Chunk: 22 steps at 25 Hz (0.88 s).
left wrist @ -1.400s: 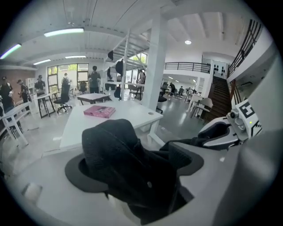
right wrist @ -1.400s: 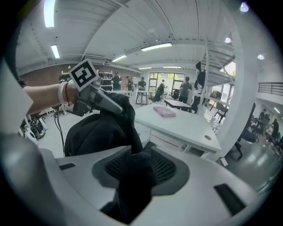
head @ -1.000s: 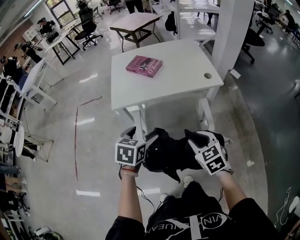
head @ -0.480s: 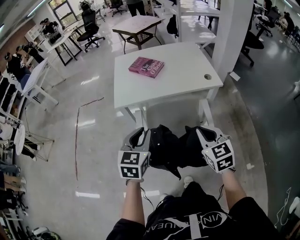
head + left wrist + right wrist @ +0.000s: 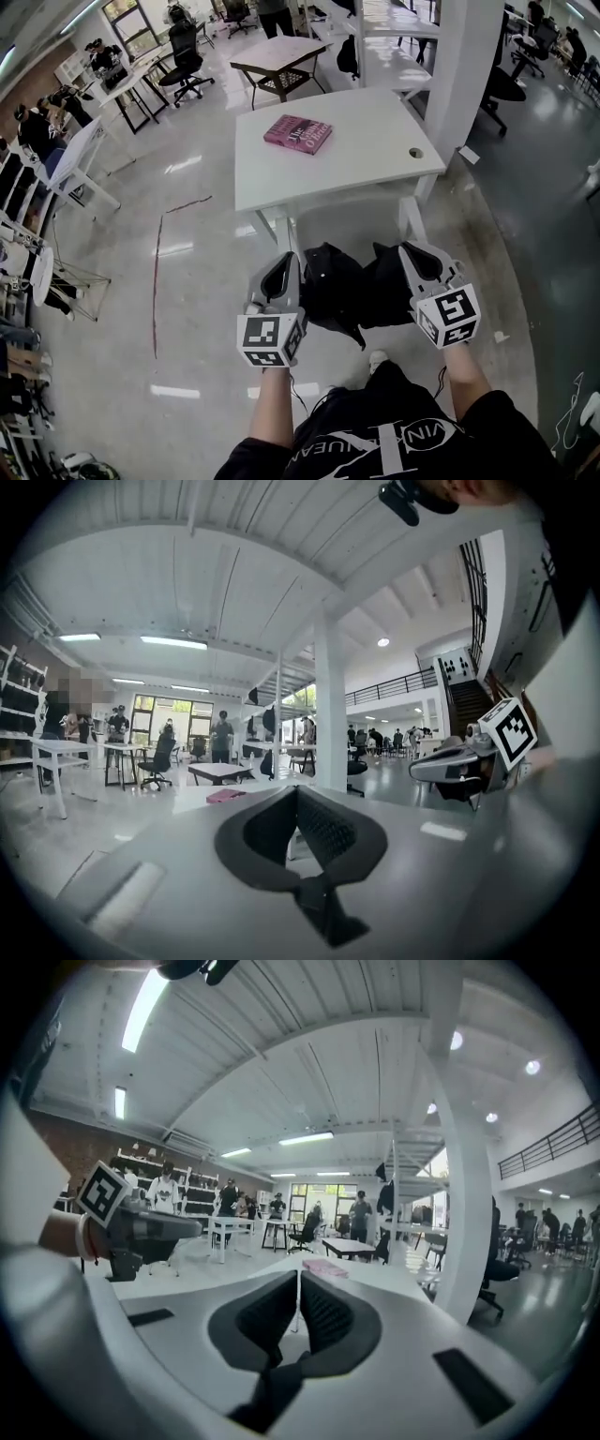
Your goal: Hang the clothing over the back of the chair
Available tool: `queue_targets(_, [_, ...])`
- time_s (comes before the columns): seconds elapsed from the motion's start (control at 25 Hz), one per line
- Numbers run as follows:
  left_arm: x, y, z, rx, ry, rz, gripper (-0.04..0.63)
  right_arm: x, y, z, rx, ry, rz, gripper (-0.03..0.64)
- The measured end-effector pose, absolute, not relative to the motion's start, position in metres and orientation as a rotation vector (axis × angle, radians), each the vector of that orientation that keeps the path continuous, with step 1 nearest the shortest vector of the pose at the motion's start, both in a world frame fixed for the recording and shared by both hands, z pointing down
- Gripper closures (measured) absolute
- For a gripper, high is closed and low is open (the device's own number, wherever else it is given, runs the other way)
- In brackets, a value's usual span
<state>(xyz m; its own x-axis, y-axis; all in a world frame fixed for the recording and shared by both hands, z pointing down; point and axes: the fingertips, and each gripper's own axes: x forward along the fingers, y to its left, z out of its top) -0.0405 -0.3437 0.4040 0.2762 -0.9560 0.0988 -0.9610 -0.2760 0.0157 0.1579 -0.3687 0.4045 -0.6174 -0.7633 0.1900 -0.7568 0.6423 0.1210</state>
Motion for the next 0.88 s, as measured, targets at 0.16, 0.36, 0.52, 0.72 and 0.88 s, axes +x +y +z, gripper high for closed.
queue_targets(0.16, [-0.043,-0.331,0.397,2.484,-1.881,0.098,0.584,0.158,-0.356,0.389,1.293,-2.703,-0.069,0.597])
queue_targets(0.36, [-0.047,-0.314,0.389,2.486,-1.927,0.06,0.584,0.158,-0.343,0.376,1.324,-2.734,-0.088,0.597])
queue_targets(0.52, [-0.054,-0.301,0.388,2.478,-1.964,0.042,0.584,0.155,-0.333,0.371,1.347,-2.76,-0.104,0.598])
queue_targets(0.72, [-0.063,-0.287,0.389,2.462,-1.984,0.003,0.584,0.149,-0.319,0.369,1.353,-2.777,-0.113,0.598])
queue_targets(0.88, [-0.065,-0.28,0.393,2.442,-1.968,-0.012,0.584,0.145,-0.311,0.371,1.356,-2.777,-0.123,0.598])
